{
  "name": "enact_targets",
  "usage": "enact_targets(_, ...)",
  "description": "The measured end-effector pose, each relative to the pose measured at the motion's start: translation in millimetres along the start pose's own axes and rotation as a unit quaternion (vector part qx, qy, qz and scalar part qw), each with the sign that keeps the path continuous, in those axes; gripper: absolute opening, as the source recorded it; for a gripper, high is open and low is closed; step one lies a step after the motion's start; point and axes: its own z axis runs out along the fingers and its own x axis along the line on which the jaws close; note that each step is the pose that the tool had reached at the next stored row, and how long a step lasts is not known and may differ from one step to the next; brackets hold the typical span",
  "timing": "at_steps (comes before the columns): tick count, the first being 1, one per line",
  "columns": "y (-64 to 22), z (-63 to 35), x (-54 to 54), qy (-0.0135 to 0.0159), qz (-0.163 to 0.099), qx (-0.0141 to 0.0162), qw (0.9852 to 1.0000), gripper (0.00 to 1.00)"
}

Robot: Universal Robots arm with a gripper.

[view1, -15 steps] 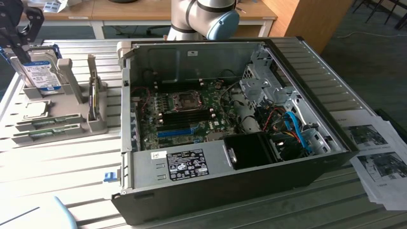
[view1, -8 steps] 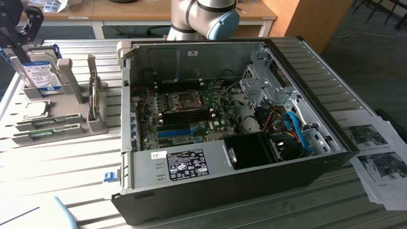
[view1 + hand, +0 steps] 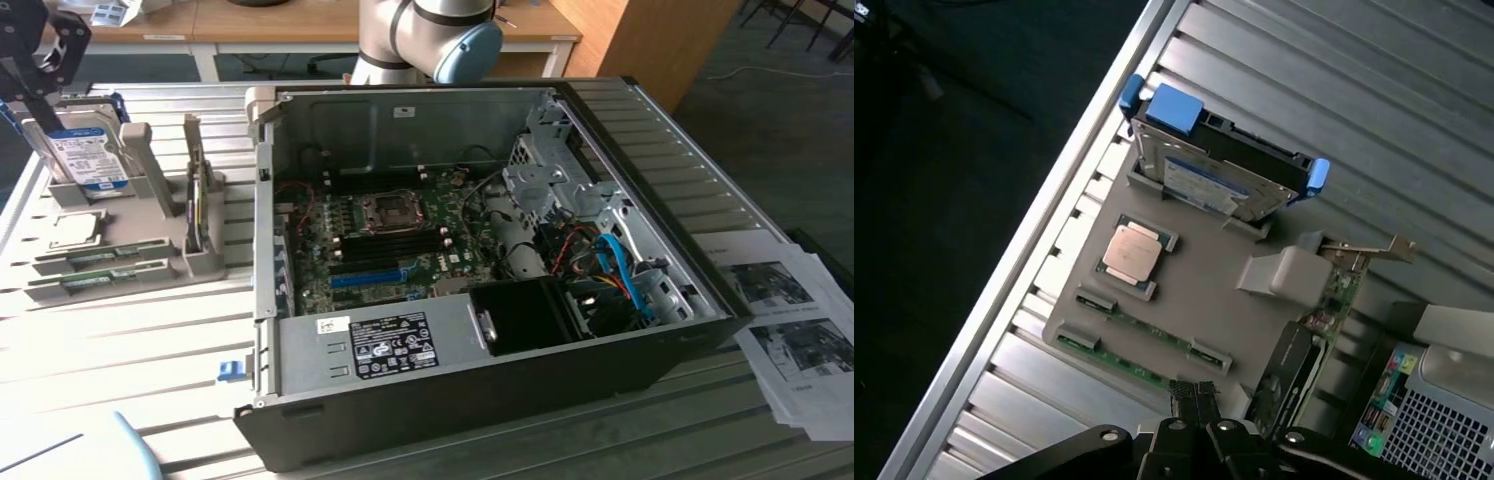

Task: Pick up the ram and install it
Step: 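Pick up the ram and move it above insertion slot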

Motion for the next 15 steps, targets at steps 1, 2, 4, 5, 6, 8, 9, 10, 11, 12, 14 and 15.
enact_targets(1, 0.0, 0.0, 0.0, 0.0004, -0.005, -0.0001, 1.0, 0.09)
enact_targets(2, 0.0, 0.0, 0.0, 0.0007, -0.01, -0.0003, 0.9999, 0.09)
enact_targets(4, 0.0, 0.0, 0.0, 0.0014, -0.02, -0.0007, 0.9998, 0.09)
enact_targets(5, 0.0, 0.0, 0.0, 0.0017, -0.024, -0.0008, 0.9997, 0.09)
enact_targets(6, 0.0, 0.0, 0.0, 0.0019, -0.029, -0.001, 0.9996, 0.09)
enact_targets(8, 0.0, 0.0, 0.0, 0.0026, -0.038, -0.0012, 0.9993, 0.09)
enact_targets(9, 0.0, 0.0, 0.0, 0.003, -0.043, -0.0013, 0.9991, 0.09)
enact_targets(10, 0.0, 0.0, 0.0, 0.0034, -0.048, -0.0014, 0.9988, 0.09)
enact_targets(11, 0.0, 0.0, 0.0, 0.0038, -0.053, -0.0015, 0.9986, 0.09)
enact_targets(12, 0.0, 0.0, 0.0, 0.0042, -0.059, -0.0017, 0.9982, 0.09)
enact_targets(14, 0.0, 0.0, 0.0, 0.0051, -0.072, -0.002, 0.9974, 0.09)
enact_targets(15, 0.0, 0.0, 0.0, 0.0055, -0.077, -0.0023, 0.997, 0.09)
